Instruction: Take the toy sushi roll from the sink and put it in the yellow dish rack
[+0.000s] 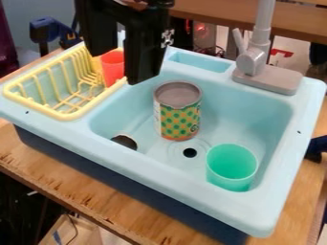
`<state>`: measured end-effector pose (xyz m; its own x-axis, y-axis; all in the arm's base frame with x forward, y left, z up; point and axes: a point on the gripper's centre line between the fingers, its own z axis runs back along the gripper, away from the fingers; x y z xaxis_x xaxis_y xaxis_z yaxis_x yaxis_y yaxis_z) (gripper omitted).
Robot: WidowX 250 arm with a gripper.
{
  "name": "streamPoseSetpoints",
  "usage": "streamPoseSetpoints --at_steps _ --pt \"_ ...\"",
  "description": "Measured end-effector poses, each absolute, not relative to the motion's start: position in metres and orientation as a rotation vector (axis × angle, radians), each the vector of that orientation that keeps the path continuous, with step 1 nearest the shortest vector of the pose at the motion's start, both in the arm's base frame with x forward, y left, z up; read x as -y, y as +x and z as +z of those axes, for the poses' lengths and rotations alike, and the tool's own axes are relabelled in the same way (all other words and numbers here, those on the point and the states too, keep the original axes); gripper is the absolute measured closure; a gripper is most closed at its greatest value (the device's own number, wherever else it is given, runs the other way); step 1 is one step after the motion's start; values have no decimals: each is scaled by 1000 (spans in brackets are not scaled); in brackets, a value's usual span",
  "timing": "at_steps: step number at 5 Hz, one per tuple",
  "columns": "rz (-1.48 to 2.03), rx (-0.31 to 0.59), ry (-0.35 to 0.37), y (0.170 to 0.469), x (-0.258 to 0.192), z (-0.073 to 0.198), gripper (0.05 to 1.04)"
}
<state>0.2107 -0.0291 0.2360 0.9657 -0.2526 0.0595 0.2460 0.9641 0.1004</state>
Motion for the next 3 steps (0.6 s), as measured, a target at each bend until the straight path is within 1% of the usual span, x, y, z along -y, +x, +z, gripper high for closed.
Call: streamPoseSetpoints --at_steps 1,2,3 --pt "-251 54 91 211 30 231 80" --pt "-193 62 73 226 25 209 80" --pt "-132 69 69 236 19 195 80"
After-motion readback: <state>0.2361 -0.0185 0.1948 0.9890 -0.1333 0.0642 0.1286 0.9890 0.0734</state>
